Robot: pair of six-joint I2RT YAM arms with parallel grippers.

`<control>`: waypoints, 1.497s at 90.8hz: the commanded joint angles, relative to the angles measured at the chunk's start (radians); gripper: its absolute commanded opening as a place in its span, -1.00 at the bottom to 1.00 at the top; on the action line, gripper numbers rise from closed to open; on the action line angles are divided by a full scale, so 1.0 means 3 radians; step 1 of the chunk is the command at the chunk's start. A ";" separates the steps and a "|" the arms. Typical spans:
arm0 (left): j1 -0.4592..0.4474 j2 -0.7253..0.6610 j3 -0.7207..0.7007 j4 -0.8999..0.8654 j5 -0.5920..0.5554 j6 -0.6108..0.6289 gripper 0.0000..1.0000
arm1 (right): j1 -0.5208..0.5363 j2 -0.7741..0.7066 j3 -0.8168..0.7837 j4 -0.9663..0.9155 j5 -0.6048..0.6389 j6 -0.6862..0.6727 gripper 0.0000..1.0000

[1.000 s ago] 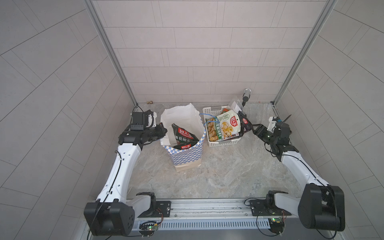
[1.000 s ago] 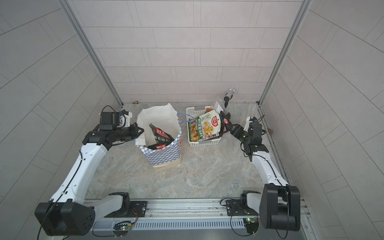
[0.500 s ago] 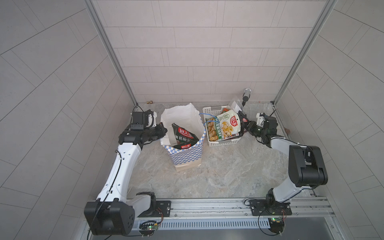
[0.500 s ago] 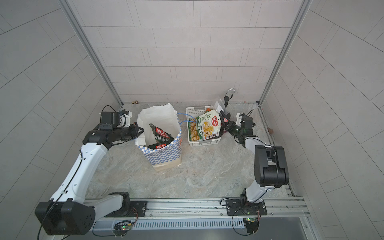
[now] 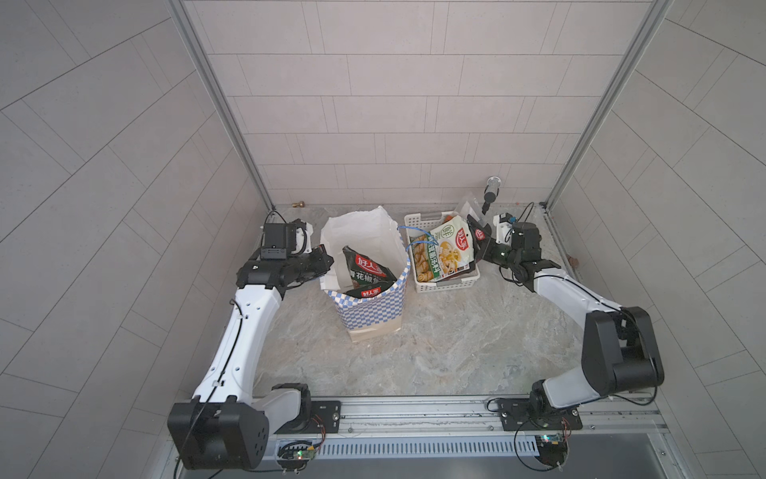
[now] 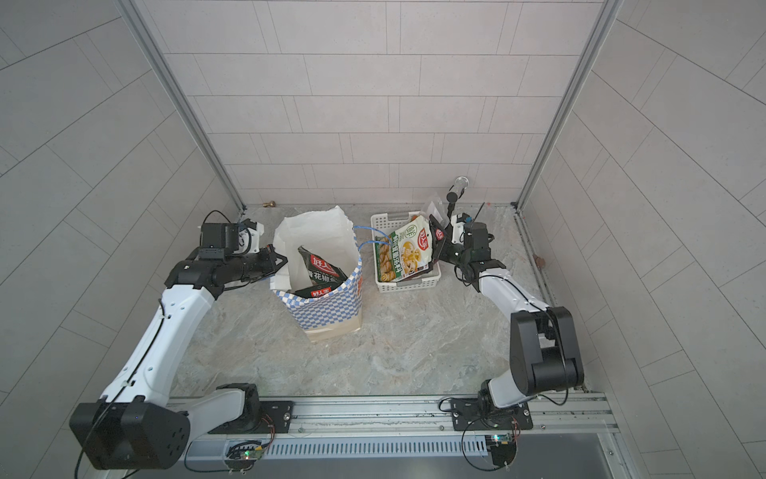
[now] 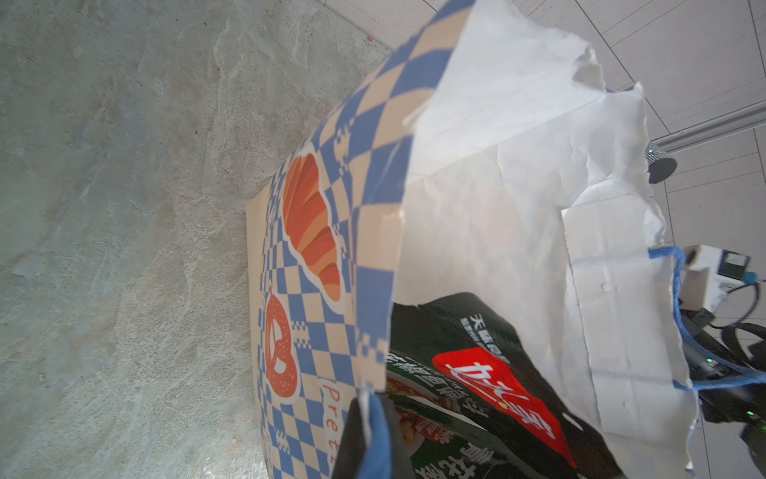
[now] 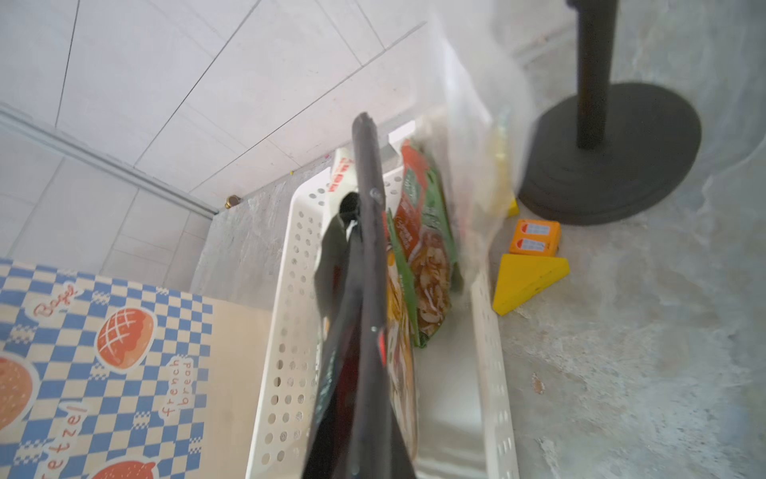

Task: Place the condiment packets inside the bag
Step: Pick up the condiment packet from the storage box, then place the condiment packet in the paper bag.

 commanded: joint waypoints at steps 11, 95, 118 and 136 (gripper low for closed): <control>-0.0019 0.0013 -0.0004 -0.0049 0.0036 0.0054 -1.00 | 0.0284 -0.0647 0.0174 -0.0473 0.0802 -0.0869 -1.00; -0.0021 0.0030 -0.0003 -0.0029 0.0090 0.0022 -1.00 | 0.1617 -0.1022 0.1828 -0.0203 0.0819 -0.2361 -1.00; -0.0019 0.0026 -0.0013 -0.0025 0.0102 0.0020 -1.00 | 0.1771 -0.0397 0.2135 -0.0020 0.0483 -0.2042 -1.00; -0.0019 0.0016 -0.0017 -0.0022 0.0094 0.0019 -1.00 | 0.1818 -0.0045 0.2285 0.0087 0.0492 -0.1757 -1.00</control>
